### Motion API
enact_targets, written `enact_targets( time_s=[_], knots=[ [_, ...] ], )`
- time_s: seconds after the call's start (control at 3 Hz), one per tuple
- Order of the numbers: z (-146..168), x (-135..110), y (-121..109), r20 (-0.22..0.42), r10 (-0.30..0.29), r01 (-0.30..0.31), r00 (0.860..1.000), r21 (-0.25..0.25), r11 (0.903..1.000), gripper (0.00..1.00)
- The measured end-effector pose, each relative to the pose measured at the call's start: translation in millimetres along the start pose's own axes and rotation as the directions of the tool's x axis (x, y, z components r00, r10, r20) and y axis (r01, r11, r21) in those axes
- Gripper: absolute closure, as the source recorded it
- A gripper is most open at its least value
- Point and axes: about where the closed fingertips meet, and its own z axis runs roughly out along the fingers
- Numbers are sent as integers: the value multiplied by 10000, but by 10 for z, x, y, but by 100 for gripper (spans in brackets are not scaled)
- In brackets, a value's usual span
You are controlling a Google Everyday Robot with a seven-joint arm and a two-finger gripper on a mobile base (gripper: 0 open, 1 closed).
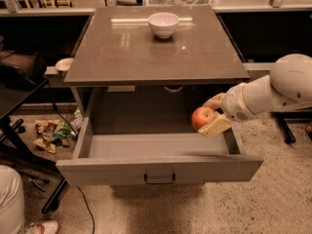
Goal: Pick apple from top drawer and place on counter
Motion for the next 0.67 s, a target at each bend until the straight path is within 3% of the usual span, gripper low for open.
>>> enact_targets(
  time_s=[0.33, 0.67],
  knots=[
    [-156, -50, -150, 98, 266, -266, 9996, 3, 9996, 100],
    [-465, -234, -504, -189, 560, -557, 9983, 127, 9984, 100]
  ],
)
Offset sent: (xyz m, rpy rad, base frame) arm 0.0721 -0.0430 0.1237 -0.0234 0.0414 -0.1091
